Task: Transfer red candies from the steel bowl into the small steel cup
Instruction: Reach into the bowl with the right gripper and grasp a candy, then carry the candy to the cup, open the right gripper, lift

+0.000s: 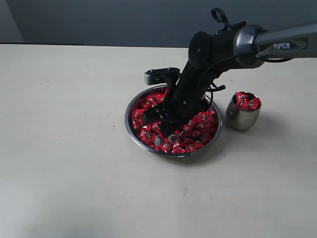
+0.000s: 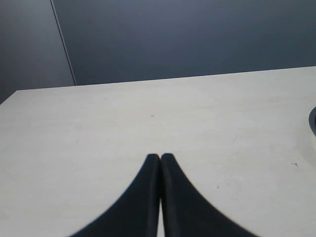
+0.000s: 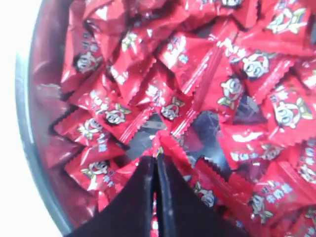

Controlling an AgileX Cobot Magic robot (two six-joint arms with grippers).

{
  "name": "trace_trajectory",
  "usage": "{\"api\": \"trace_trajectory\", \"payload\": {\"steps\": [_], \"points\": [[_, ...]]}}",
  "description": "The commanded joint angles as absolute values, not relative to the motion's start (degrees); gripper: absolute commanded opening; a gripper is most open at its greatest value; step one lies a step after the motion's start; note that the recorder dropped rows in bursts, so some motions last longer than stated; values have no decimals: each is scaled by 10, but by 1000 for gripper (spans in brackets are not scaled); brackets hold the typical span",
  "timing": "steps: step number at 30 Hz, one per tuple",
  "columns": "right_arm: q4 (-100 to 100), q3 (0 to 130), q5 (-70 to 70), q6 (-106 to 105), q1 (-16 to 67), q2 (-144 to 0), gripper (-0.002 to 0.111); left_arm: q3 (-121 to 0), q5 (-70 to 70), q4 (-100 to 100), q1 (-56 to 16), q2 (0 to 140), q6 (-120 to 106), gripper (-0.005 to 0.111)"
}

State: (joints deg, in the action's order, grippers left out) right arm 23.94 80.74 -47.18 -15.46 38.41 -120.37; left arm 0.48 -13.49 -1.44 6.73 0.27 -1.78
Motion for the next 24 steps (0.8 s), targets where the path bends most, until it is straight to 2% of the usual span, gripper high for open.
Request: {"api": "trace_trajectory", "payload": {"steps": [1, 10, 24], "points": [[225, 809, -477, -154, 372, -1159, 0, 0, -131, -16, 68, 0, -17, 0], [194, 809, -501, -154, 321, -1084, 0, 0, -131, -16, 68, 0, -17, 0], [178, 779, -522, -162, 121, -1012, 0, 0, -132, -16, 68, 0, -17, 0]]}}
